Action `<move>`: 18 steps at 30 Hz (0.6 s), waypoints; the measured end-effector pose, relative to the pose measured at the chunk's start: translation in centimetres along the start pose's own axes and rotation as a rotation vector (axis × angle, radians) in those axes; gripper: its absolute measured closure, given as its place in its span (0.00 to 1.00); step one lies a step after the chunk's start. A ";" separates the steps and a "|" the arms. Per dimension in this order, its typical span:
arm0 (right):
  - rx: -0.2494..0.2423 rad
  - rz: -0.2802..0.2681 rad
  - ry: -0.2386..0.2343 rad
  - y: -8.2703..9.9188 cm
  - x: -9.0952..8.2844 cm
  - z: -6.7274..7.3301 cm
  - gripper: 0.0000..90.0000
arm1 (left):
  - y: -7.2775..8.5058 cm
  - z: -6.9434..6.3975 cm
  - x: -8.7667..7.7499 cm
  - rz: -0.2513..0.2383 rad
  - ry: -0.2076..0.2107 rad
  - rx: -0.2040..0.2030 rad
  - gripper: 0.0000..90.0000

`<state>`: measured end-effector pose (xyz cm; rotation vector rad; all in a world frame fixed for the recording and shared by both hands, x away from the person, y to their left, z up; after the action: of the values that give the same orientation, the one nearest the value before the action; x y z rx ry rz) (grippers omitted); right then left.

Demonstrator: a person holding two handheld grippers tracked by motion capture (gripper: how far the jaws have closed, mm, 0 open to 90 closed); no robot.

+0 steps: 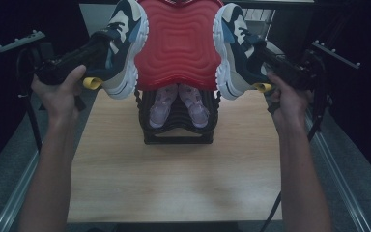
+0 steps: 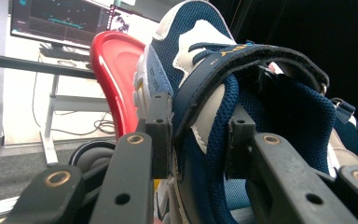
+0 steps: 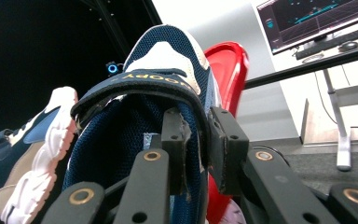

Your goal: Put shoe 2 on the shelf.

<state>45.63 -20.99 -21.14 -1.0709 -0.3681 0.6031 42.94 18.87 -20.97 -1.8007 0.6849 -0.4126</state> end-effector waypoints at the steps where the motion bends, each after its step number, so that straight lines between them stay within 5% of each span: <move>1: -0.001 0.003 -0.002 -0.1 0.3 0.2 0.85 | -0.1 -0.1 0.2 0.001 0.001 0.000 0.77; 18: -0.023 0.041 -0.009 -1.3 5.0 2.9 0.85 | -2.3 -0.9 3.7 0.011 -0.011 0.021 0.77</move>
<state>48.30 -16.26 -18.76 -1.1004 -0.3625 0.6415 45.86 16.33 -18.70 -1.7770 0.6807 -0.4009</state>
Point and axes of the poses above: each handheld gripper's, and its own axes: x roughly forward along the jaws, y roughly out of its underside, z roughly to its left, the point moved 10 cm from there along x, roughly forward along the jaws, and after that the axes turned 2 degrees about z, right-handed, at the moved point
